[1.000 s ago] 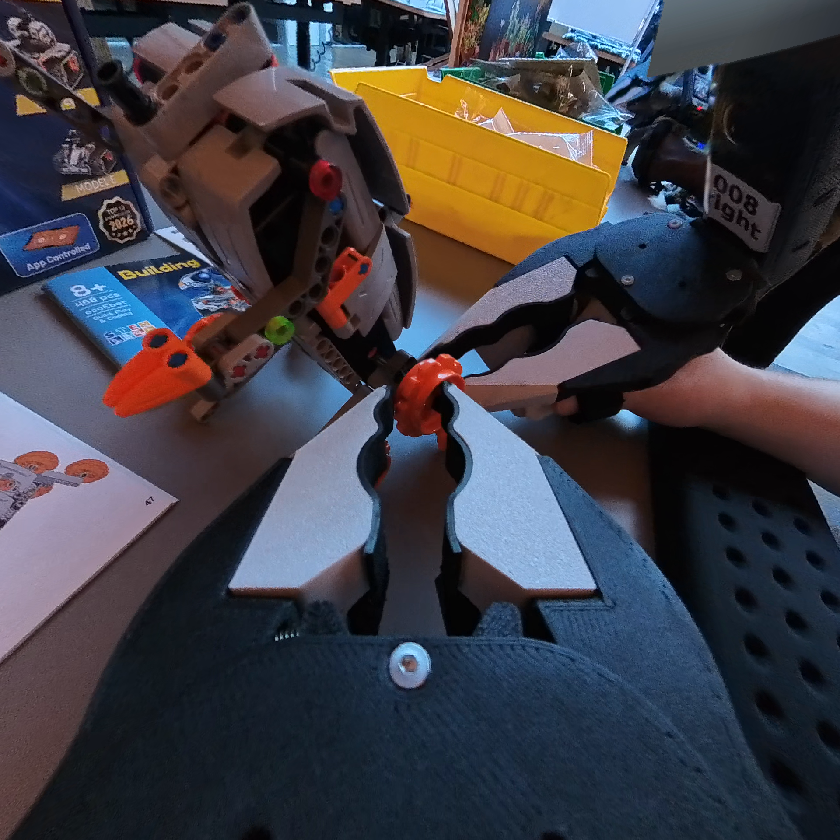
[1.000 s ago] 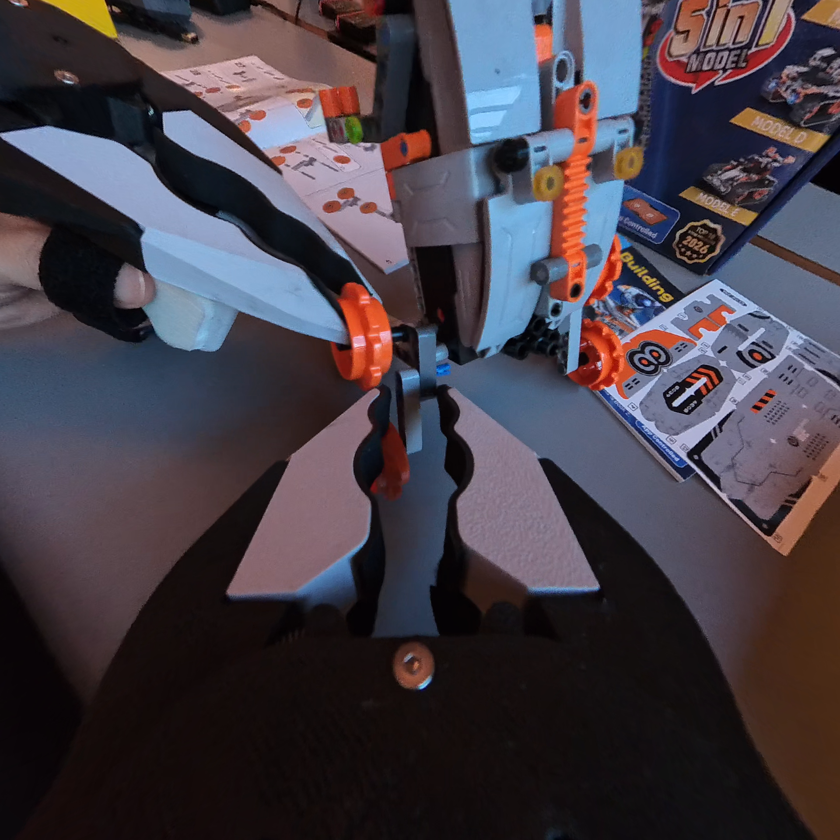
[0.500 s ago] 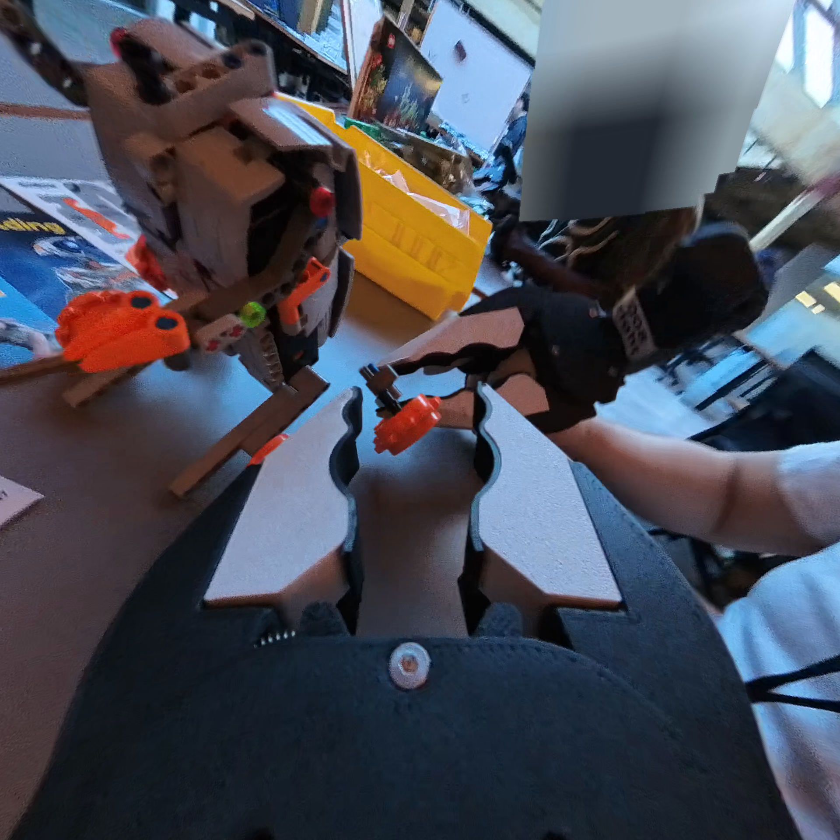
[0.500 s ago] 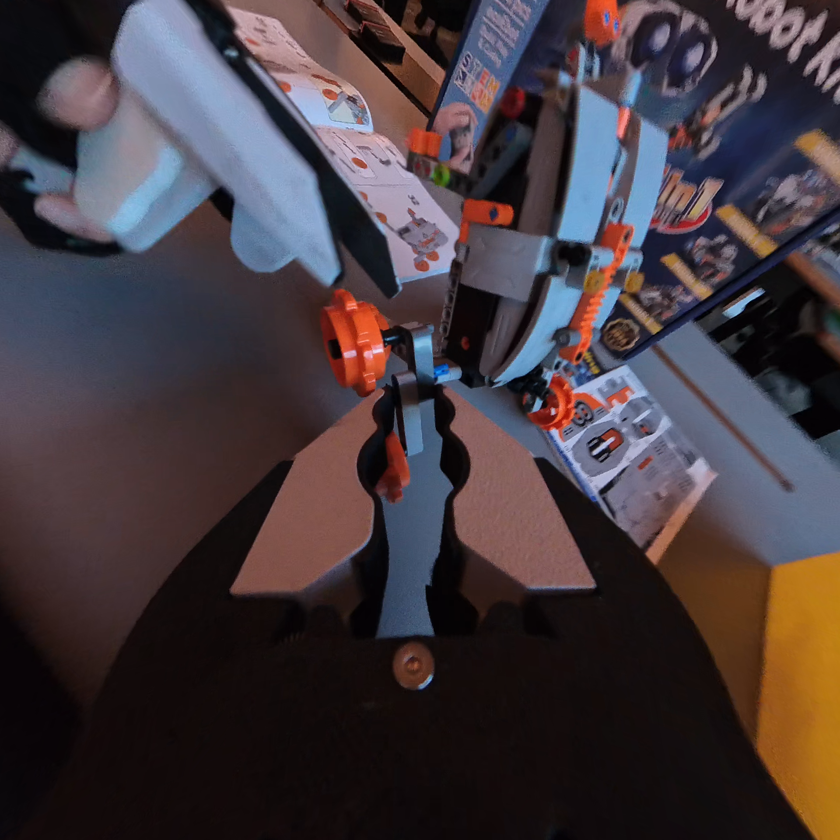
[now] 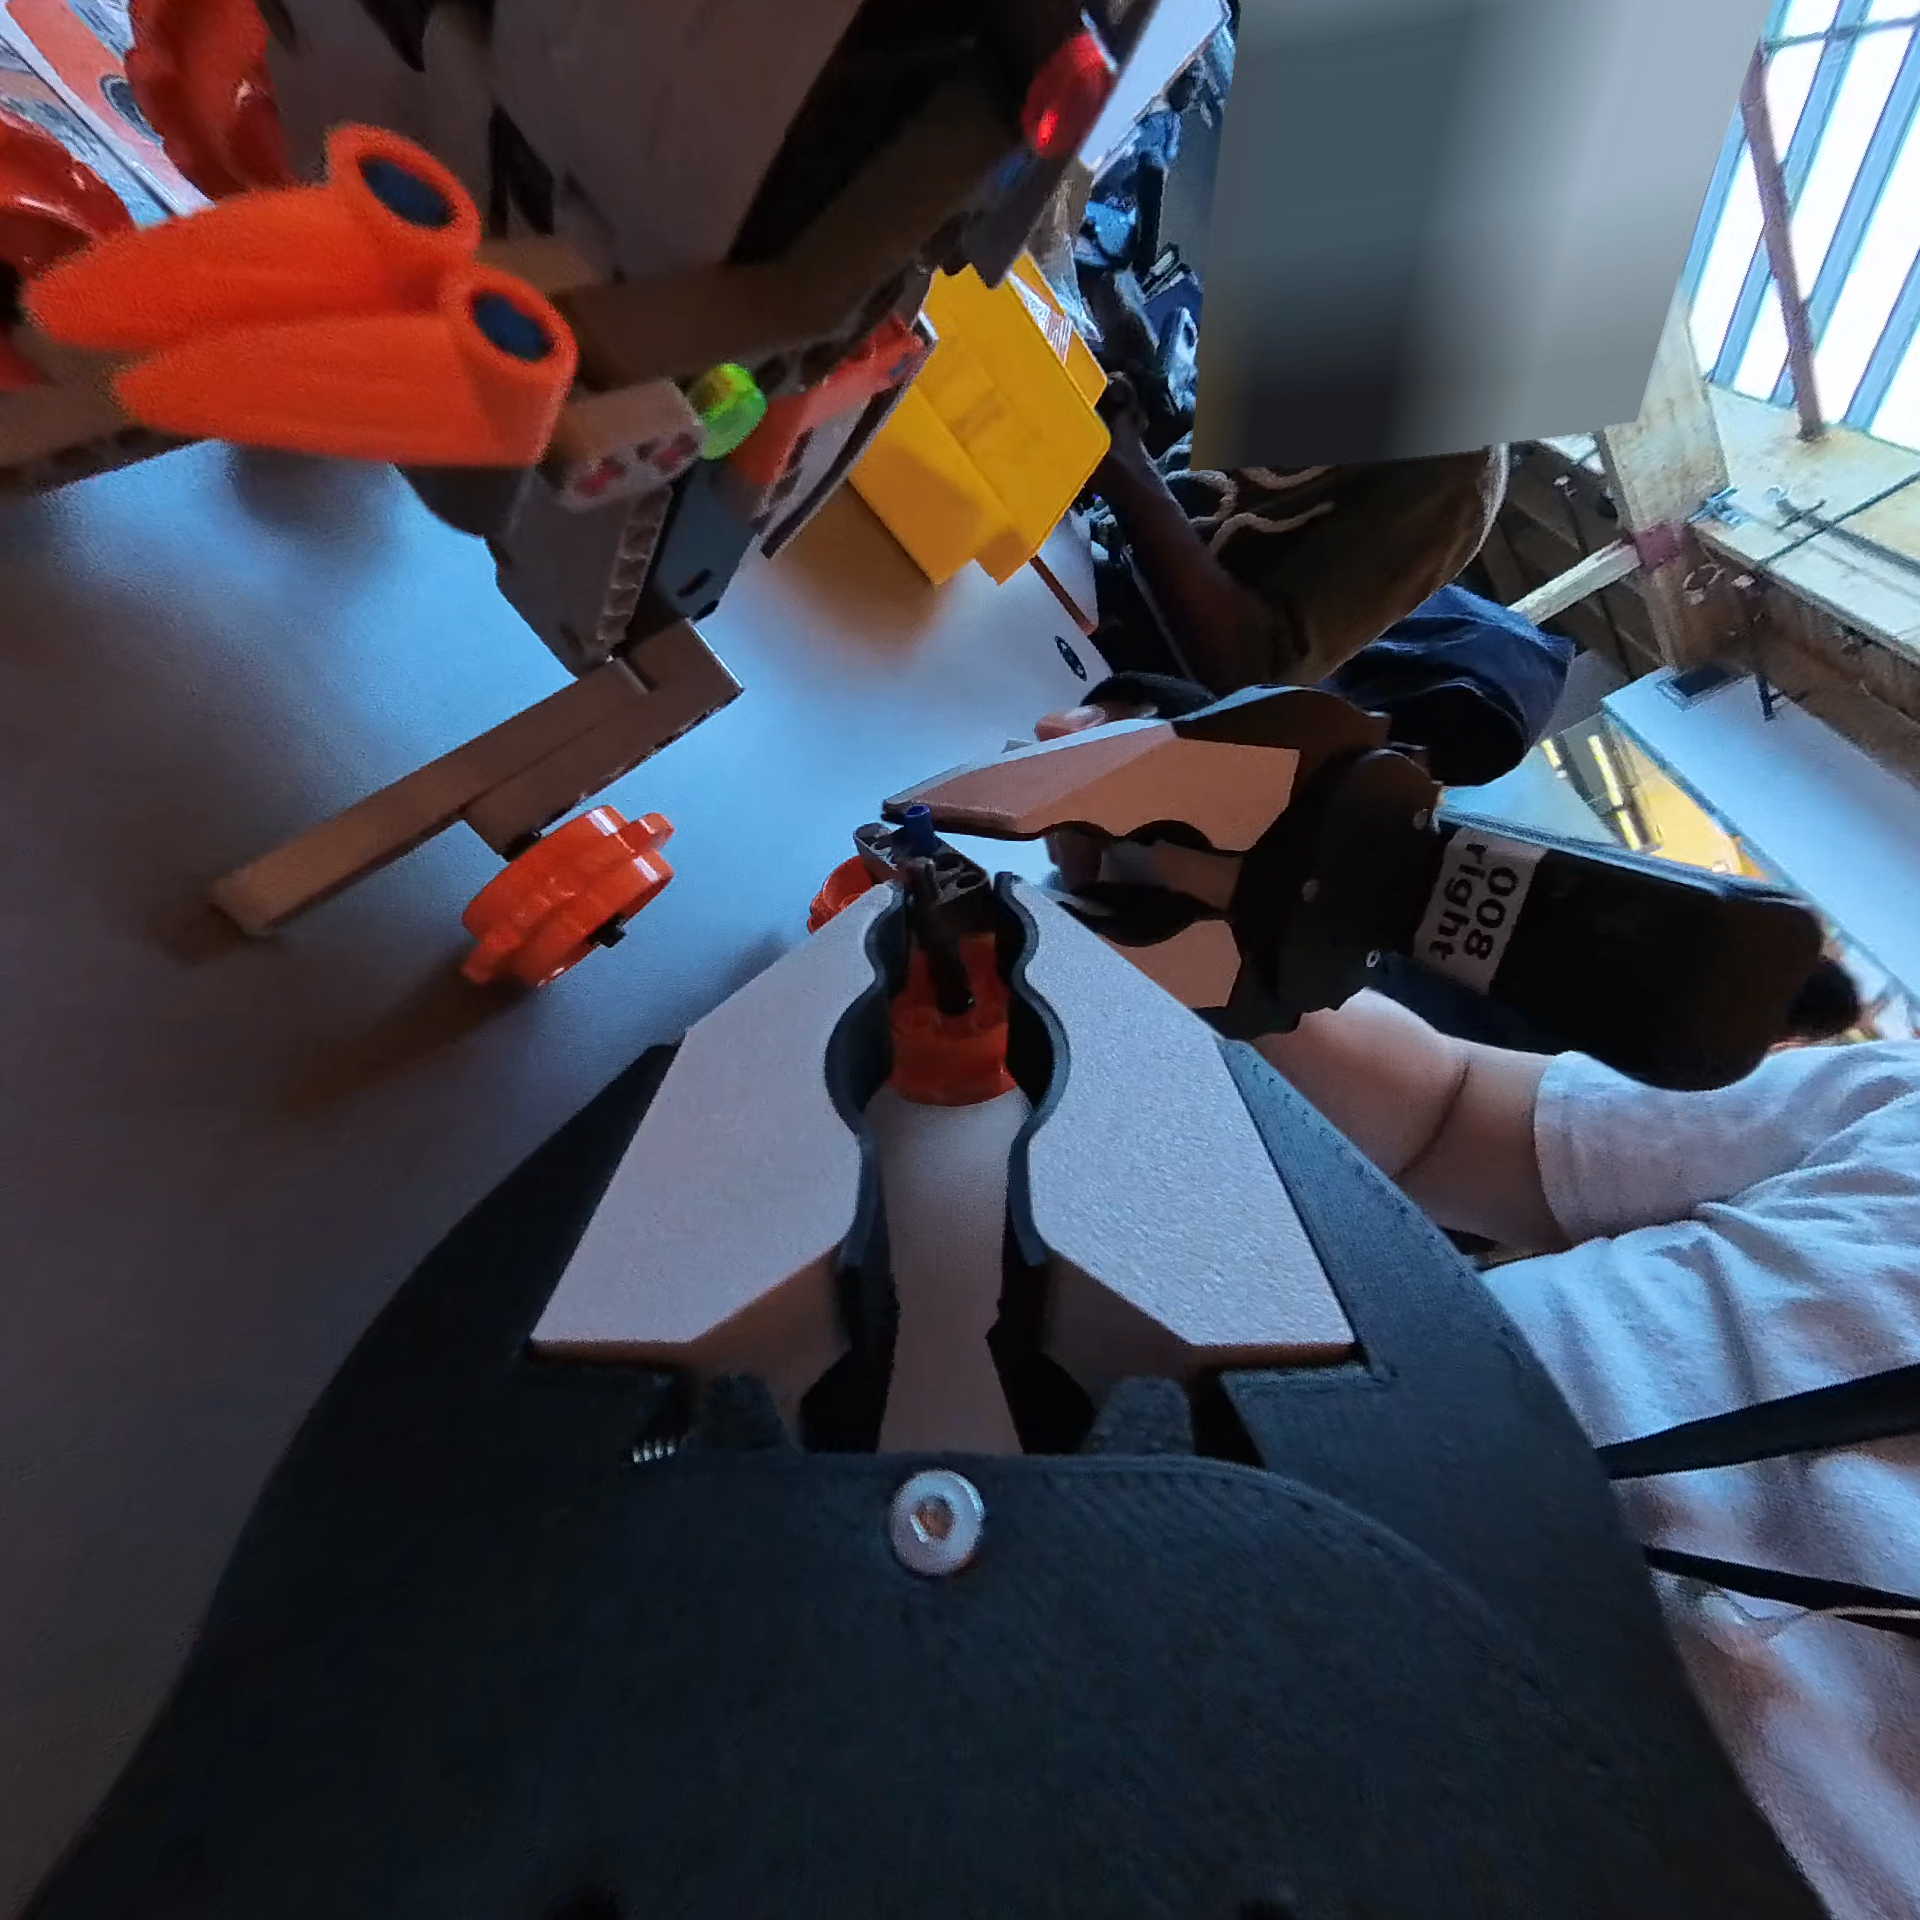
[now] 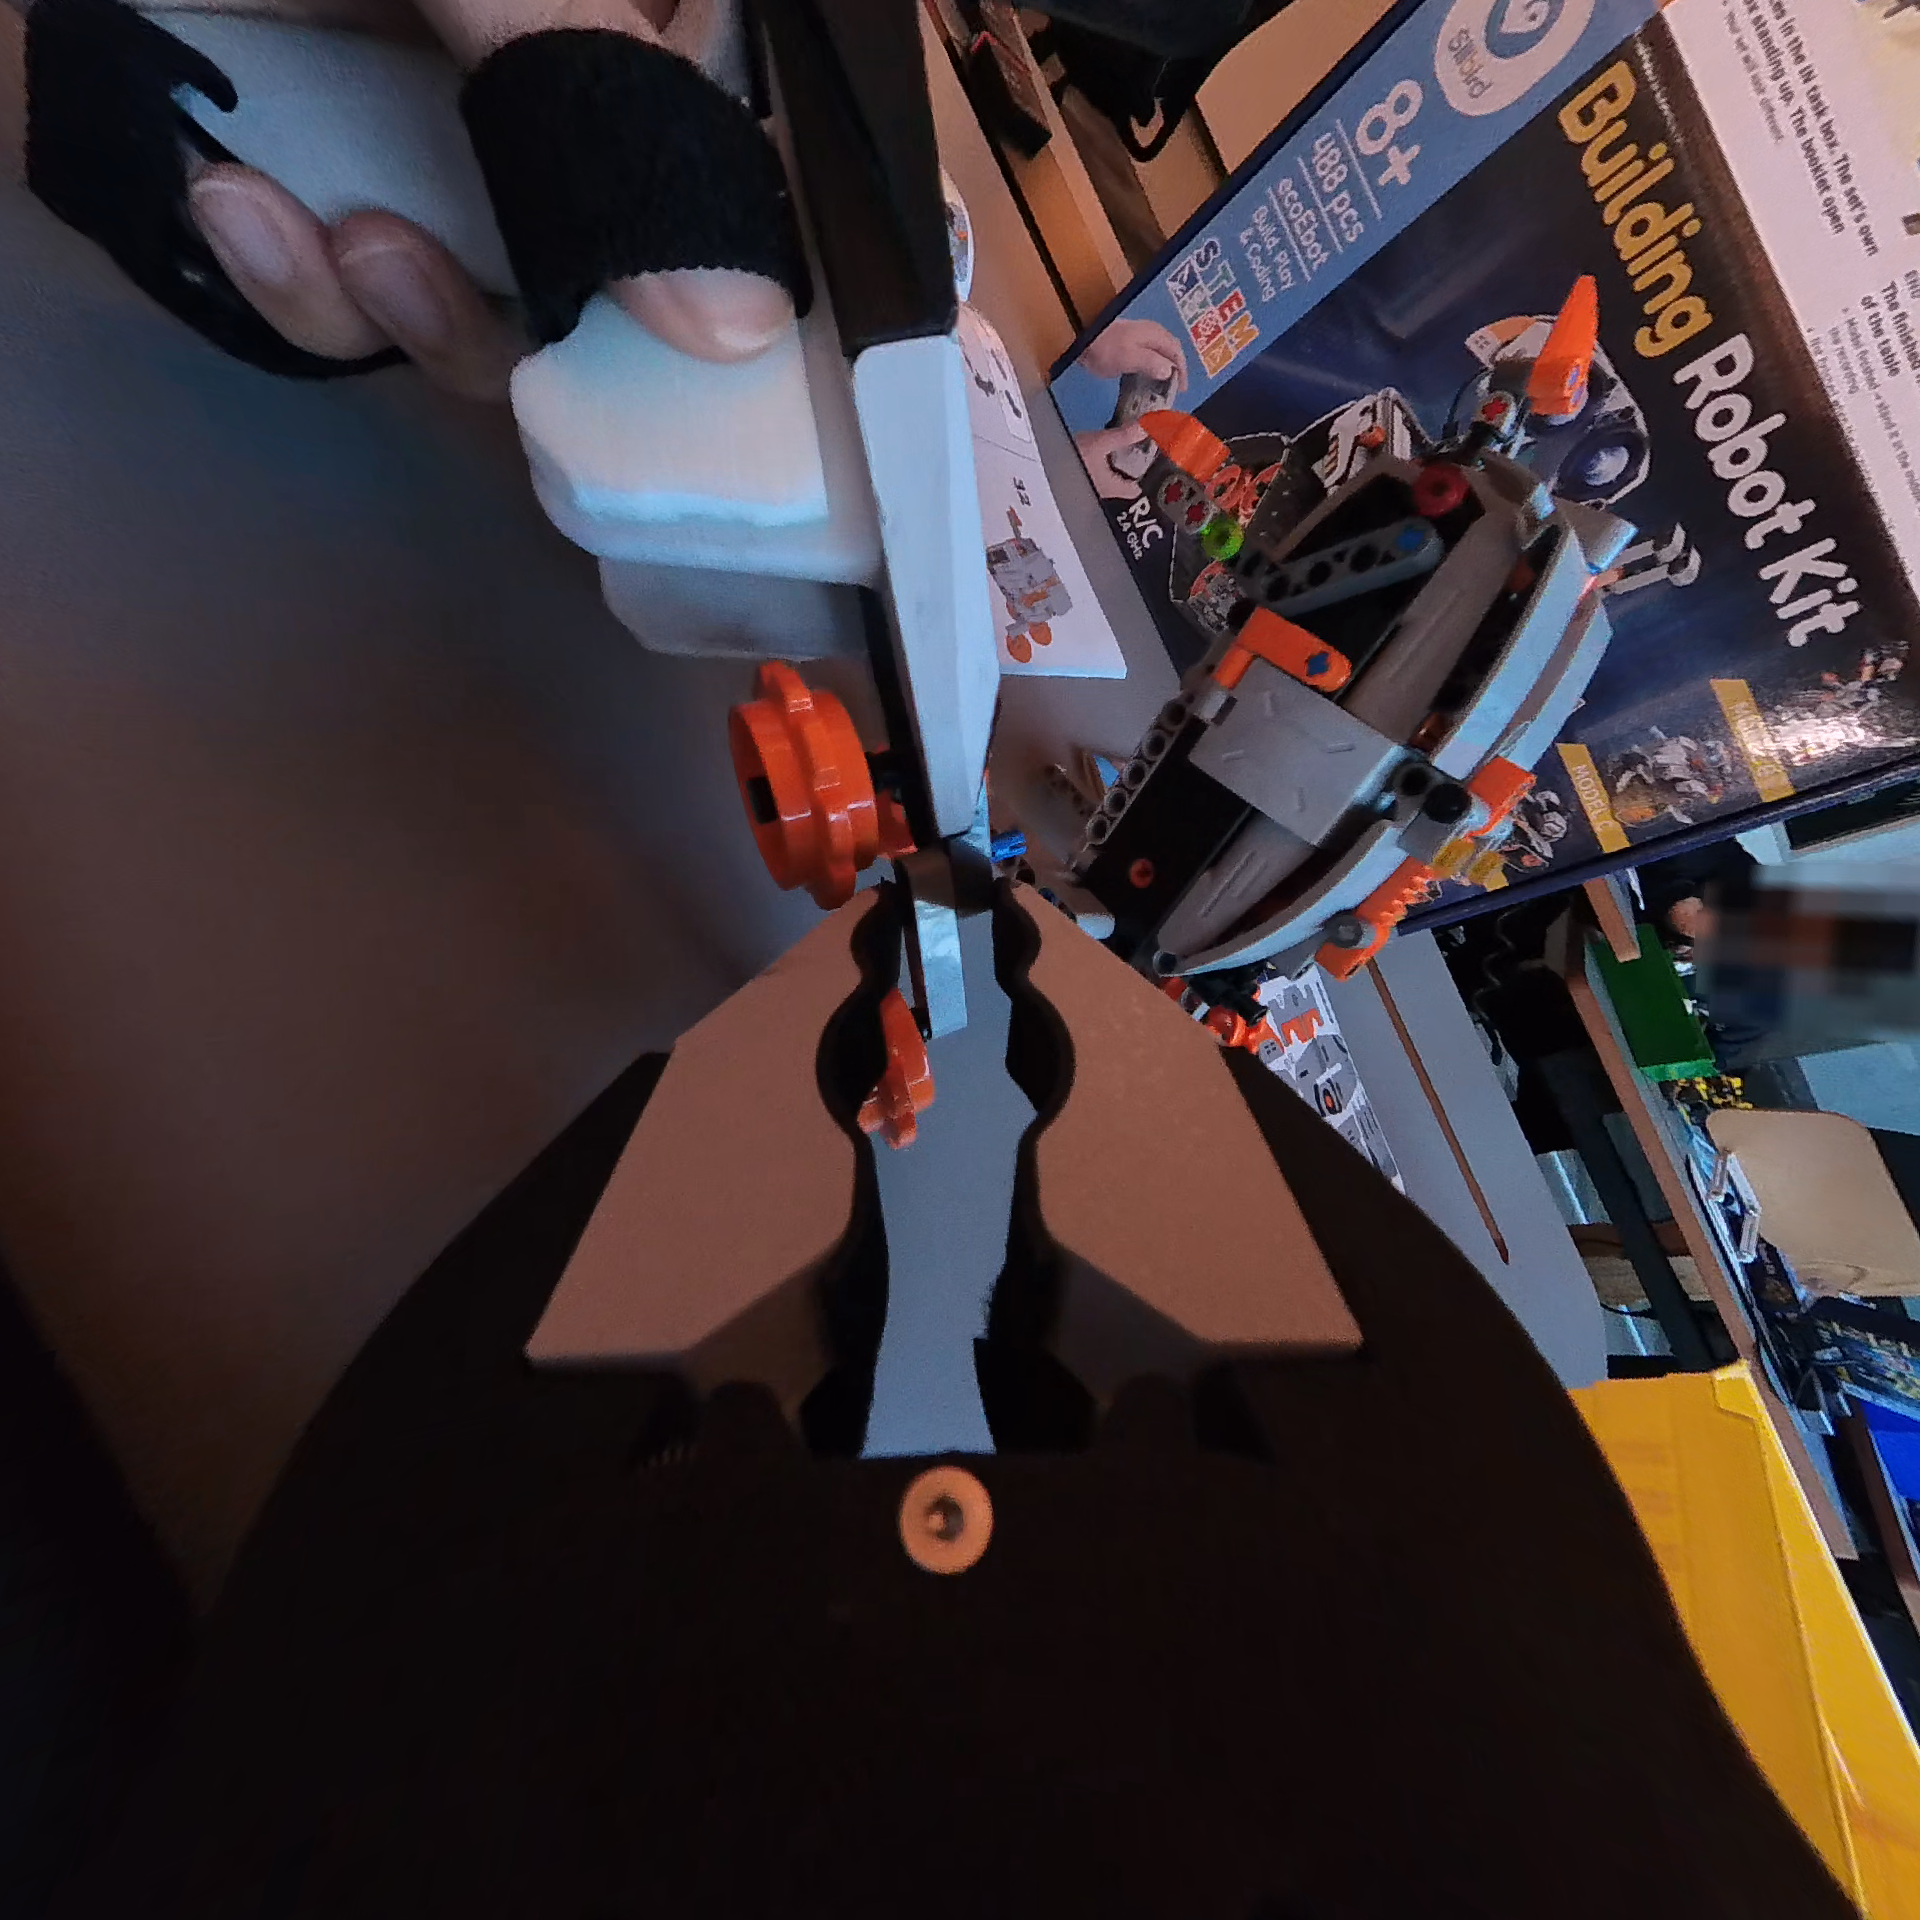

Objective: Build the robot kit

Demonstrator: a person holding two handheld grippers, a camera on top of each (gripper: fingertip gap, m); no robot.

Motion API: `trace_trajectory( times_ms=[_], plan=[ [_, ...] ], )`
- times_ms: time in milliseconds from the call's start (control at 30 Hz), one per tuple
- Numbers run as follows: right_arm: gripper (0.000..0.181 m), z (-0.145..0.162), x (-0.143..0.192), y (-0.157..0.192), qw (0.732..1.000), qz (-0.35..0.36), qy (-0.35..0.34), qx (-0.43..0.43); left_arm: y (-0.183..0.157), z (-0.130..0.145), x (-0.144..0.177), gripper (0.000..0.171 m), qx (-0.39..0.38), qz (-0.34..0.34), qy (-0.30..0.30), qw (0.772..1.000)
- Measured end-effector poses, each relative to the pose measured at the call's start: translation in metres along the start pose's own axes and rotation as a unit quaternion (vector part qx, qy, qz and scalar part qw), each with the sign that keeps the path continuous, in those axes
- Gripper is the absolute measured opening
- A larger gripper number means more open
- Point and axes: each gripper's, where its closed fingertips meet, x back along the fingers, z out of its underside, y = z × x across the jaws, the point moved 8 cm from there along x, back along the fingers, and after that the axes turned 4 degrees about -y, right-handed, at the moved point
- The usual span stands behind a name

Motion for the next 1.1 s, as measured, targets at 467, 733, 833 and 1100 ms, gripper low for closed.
trace_trajectory(
  times_ms=[467, 733, 833, 1100],
  plan=[
    [0.015, -0.004, 0.001, 0.000, 1.000, 0.024, -0.003, -0.005, 0.004, -0.002, 0.002, 0.012, 0.075, 0.041, -0.021, 0.996],
    [0.015, 0.007, 0.003, -0.009, 0.996, -0.013, -0.015, -0.087, -0.007, -0.021, 0.024, 0.019, -0.050, -0.004, -0.036, 0.998],
    [0.015, 0.013, 0.002, -0.016, 0.992, -0.030, -0.027, -0.123, -0.022, -0.041, 0.043, 0.025, -0.175, -0.028, -0.093, 0.980],
    [0.015, 0.019, 0.004, -0.023, 0.984, -0.039, -0.048, -0.167, -0.010, -0.096, 0.052, 0.123, -0.392, -0.148, -0.074, 0.905]
  ],
)
